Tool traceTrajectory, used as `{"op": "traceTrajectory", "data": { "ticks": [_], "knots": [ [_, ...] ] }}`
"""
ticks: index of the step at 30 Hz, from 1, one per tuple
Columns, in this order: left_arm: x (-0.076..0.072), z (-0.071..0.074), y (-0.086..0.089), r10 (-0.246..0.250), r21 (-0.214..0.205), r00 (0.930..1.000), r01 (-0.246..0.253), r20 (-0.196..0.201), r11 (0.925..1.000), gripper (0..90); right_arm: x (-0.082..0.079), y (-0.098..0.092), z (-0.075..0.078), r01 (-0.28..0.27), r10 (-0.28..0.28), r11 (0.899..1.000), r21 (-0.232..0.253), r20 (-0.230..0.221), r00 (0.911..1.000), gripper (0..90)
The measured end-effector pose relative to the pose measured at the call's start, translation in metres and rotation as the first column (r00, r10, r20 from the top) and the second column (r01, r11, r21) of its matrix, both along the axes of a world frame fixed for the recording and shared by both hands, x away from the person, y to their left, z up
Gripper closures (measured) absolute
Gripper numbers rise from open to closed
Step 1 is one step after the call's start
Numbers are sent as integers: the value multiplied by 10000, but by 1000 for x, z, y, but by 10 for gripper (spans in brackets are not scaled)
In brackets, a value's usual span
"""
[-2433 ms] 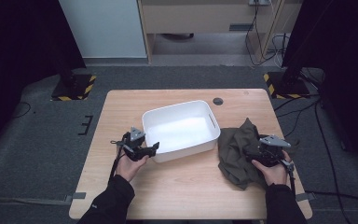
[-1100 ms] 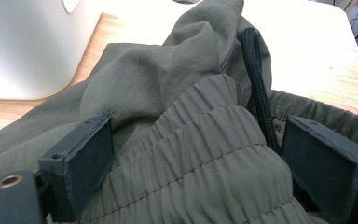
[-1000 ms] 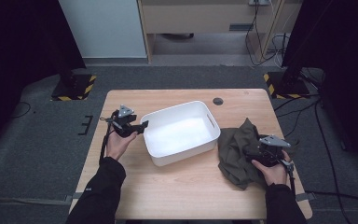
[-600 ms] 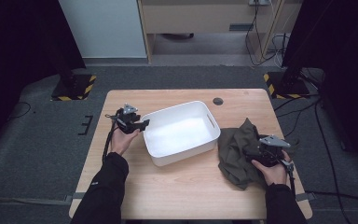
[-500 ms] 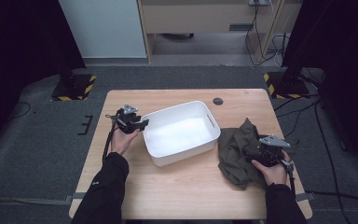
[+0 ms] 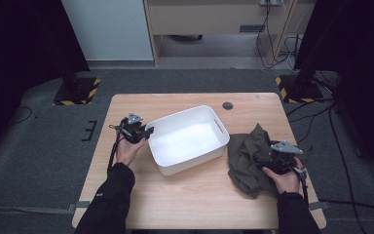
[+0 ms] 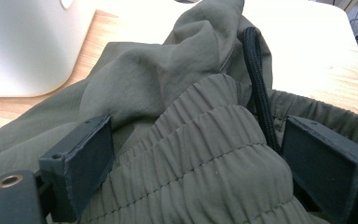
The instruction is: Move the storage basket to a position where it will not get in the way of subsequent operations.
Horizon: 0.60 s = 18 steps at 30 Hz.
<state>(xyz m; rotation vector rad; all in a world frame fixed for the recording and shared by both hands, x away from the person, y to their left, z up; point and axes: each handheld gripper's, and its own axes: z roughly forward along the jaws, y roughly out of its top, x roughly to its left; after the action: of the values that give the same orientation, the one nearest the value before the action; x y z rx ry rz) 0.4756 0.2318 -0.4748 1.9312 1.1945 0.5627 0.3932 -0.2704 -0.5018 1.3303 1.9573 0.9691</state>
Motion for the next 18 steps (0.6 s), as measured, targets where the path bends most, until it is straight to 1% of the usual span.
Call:
{"op": "traceTrajectory", "data": {
  "ticks": [4, 7, 9, 11, 14, 16, 18],
  "knots": [
    [-12, 0, 2, -15, -27, 10000, 15, -53, 10000, 665, 0, 0, 0, 16, -16, 10000, -3, -22, 10000, 101],
    [-15, 3, 2, -300, 355, 9995, 304, -110, 9989, 628, 0, 1, 0, 38, -38, 10000, -32, -12, 10000, 102],
    [-11, 3, 2, -367, 417, 9992, 374, -183, 9984, 626, 0, 1, 0, 46, -46, 10000, -29, -31, 10000, 102],
    [-6, 3, 2, -408, 296, 9988, 415, -254, 9987, 636, 0, 1, 0, 24, -24, 10000, -45, -12, 10000, 102],
    [4, 3, 2, -488, 64, 9985, 489, -237, 9988, 651, 0, 1, 0, 50, -50, 10000, -9, -31, 10000, 102],
    [8, 3, 1, -532, 95, 9983, 534, -226, 9985, 687, 0, 1, 0, 62, -62, 10000, 10, -41, 10000, 102],
    [9, 3, 1, -533, 251, 9982, 539, -259, 9982, 744, 0, 1, 0, 45, -45, 10000, -6, -45, 10000, 102]
  ]
}}
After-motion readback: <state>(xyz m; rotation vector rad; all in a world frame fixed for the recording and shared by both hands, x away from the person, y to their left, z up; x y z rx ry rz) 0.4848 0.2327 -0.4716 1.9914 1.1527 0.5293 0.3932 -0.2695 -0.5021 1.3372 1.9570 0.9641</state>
